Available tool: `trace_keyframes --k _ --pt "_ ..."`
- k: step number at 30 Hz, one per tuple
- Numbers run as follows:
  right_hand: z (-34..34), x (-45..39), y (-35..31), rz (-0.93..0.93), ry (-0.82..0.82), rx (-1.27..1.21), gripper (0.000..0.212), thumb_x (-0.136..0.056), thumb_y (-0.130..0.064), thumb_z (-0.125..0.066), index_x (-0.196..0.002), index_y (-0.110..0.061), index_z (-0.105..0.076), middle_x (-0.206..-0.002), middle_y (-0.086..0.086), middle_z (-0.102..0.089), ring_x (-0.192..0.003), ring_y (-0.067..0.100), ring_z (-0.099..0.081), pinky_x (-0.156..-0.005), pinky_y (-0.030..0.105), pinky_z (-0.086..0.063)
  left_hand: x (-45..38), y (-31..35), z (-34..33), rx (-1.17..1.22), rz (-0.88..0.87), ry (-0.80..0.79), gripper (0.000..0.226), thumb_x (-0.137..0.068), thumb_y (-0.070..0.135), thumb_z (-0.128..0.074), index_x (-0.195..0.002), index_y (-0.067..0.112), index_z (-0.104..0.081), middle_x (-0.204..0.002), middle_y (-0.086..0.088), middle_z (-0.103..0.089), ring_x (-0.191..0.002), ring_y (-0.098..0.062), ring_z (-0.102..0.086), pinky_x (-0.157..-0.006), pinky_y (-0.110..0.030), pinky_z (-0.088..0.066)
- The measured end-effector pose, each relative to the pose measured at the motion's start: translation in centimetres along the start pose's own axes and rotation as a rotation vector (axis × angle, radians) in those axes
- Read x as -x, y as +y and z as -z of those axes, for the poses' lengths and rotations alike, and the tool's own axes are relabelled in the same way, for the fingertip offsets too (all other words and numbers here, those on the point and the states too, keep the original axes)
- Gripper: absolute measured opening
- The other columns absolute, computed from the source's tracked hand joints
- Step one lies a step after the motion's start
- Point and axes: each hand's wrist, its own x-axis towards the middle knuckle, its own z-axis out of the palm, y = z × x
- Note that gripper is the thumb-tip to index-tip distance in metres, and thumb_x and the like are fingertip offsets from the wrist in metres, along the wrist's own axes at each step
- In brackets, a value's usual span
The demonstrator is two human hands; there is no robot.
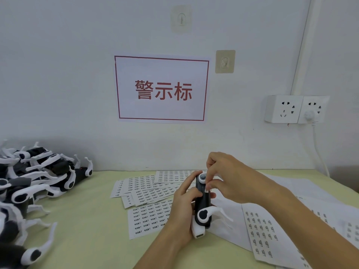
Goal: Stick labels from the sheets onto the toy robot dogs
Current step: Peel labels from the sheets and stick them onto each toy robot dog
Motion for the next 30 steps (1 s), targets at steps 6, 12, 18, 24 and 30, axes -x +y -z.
trace_keyframes --k 6,12,18,24,30 --pt "-0.08 -0.12 0.3 -0.009 -0.022 -0.013 0.011 -0.093 -0.029 -0.066 -0.085 -0.026 -0.073 -0.089 -0.019 -0.04 -0.092 -0.015 -0.037 -0.07 0.015 -0.033 -0.23 -0.09 0.18 0.028 0.006 0.007 0.063 -0.065 0.002 -0.052 -0.126 0.014 -0.065 -0.091 -0.014 -0.066 -0.09 -0.033 -0.064 -0.08 -0.043 -0.047" --pt "-0.03 -0.04 0.14 -0.014 -0.017 -0.003 0.011 -0.092 -0.03 -0.067 -0.085 -0.026 -0.074 -0.088 -0.019 -0.039 -0.09 -0.015 -0.037 -0.069 0.016 -0.032 -0.21 0.01 0.17 0.011 0.011 0.017 0.059 -0.072 0.001 -0.051 -0.127 0.015 -0.065 -0.094 -0.015 -0.067 -0.093 -0.032 -0.065 -0.086 -0.049 -0.048" --pt "0.04 0.04 -0.06 -0.023 -0.017 0.017 0.01 -0.092 -0.031 -0.067 -0.084 -0.027 -0.072 -0.088 -0.02 -0.039 -0.089 -0.012 -0.039 -0.078 0.025 -0.04 -0.07 -0.04 0.17 0.035 0.022 0.04 0.054 -0.084 -0.008 -0.046 -0.121 0.021 -0.07 -0.095 -0.016 -0.07 -0.092 -0.032 -0.067 -0.089 -0.052 -0.05" --pt "0.14 0.07 -0.15 -0.026 -0.023 0.016 0.011 -0.092 -0.032 -0.066 -0.083 -0.029 -0.072 -0.088 -0.02 -0.039 -0.089 -0.012 -0.038 -0.078 0.026 -0.041 0.01 0.1 0.01 0.06 0.027 0.039 0.056 -0.069 0.003 -0.058 -0.12 0.023 -0.071 -0.096 -0.018 -0.071 -0.09 -0.031 -0.067 -0.084 -0.049 -0.052" --pt "0.2 -0.02 -0.05 -0.031 -0.02 0.023 0.011 -0.091 -0.032 -0.067 -0.083 -0.029 -0.073 -0.087 -0.02 -0.04 -0.084 -0.005 -0.043 -0.073 0.025 -0.039 0.08 0.09 0.0 0.05 0.019 0.031 0.058 -0.071 0.003 -0.059 -0.124 0.022 -0.068 -0.095 -0.018 -0.069 -0.091 -0.032 -0.065 -0.08 -0.046 -0.053"
